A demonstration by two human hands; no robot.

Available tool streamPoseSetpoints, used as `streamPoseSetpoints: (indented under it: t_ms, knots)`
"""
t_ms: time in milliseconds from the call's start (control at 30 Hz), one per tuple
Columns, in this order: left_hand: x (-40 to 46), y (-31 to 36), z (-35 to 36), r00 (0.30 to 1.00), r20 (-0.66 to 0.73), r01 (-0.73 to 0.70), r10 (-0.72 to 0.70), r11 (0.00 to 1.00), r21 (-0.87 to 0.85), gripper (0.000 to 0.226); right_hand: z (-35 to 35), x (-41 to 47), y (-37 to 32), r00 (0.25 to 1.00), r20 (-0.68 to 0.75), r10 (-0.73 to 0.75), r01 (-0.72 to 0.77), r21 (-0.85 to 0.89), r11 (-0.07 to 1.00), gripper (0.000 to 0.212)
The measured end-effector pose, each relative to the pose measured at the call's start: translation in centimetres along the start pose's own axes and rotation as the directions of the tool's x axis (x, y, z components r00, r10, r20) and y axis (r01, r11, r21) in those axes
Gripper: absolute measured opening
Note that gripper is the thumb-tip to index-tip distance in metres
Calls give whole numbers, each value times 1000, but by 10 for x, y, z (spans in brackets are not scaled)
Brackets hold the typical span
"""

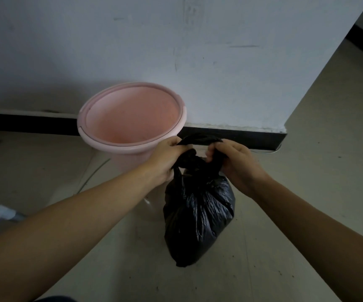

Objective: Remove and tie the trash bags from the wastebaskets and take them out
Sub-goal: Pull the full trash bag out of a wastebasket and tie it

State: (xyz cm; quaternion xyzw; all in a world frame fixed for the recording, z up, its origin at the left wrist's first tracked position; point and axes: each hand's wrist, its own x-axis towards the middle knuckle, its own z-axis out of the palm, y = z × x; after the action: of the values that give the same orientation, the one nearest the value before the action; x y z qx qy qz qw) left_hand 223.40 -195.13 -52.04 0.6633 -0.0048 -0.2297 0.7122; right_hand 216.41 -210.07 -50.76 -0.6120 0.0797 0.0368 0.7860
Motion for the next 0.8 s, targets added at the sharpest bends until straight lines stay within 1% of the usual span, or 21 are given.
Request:
streamPoseSetpoints:
  t_ms: [33,67,100,133,167,200,233,267,300,333,367,433,500,567,600,667,700,733,800]
  knots:
    - [2,3,-1,1000,10,-6,7,996,-84,17,-3,0,-2,999,50,20,-19,-19,1000,31]
    - [6,4,-3,999,38,-6,12,988,-154,18,-6,0,-4,995,93,30,-20,-111,994,32]
    - [9,4,-6,996,93,24,-5,979,-203,21,-9,-1,-5,993,116,32,-2,-252,968,33]
    - [9,1,-9,984,173,79,-40,971,-224,27,-13,-1,-5,993,118,22,28,-407,913,32]
    - [9,-4,-14,961,259,146,-93,970,-193,33,-17,-1,-2,994,106,-4,61,-539,840,30]
    - [8,-12,-19,933,332,183,-142,978,-95,33,-22,0,3,996,85,-28,75,-619,782,27]
    - [7,-19,-23,901,392,178,-184,983,51,26,-28,0,10,998,58,-37,66,-660,748,24]
    - [8,-27,-27,872,433,142,-227,965,219,15,-34,1,19,999,38,-28,47,-707,705,24]
    - [9,-34,-29,850,456,100,-264,931,352,11,-38,2,29,999,33,-4,28,-762,647,24]
    - [10,-41,-30,841,459,68,-287,897,436,17,-42,2,38,999,34,22,15,-815,579,24]
    - [13,-47,-31,842,449,54,-300,874,483,26,-45,3,46,998,40,41,12,-852,524,23]
    - [15,-52,-26,856,428,19,-290,845,534,37,-48,5,56,998,59,32,38,-886,462,20]
    - [16,-59,-22,878,403,-19,-259,822,569,40,-51,5,60,996,85,15,69,-894,442,18]
    - [16,-65,-19,898,380,-49,-223,808,588,41,-52,3,63,996,82,27,62,-898,435,21]
    - [12,-67,-17,908,362,-66,-212,780,622,41,-52,-1,65,997,64,46,37,-896,442,22]
    - [-1,-64,-12,924,345,-145,-164,685,714,43,-47,-14,66,997,44,66,9,-895,447,22]
    - [-8,-55,-8,926,339,-153,-163,660,736,44,-46,-20,58,996,8,93,-37,-880,474,21]
    - [-15,-46,-5,930,333,-158,-157,648,745,46,-43,-26,49,993,-19,113,-73,-864,499,20]
    - [-26,-27,-1,933,336,-178,-131,642,746,47,-37,-36,28,995,-30,99,-78,-849,523,18]
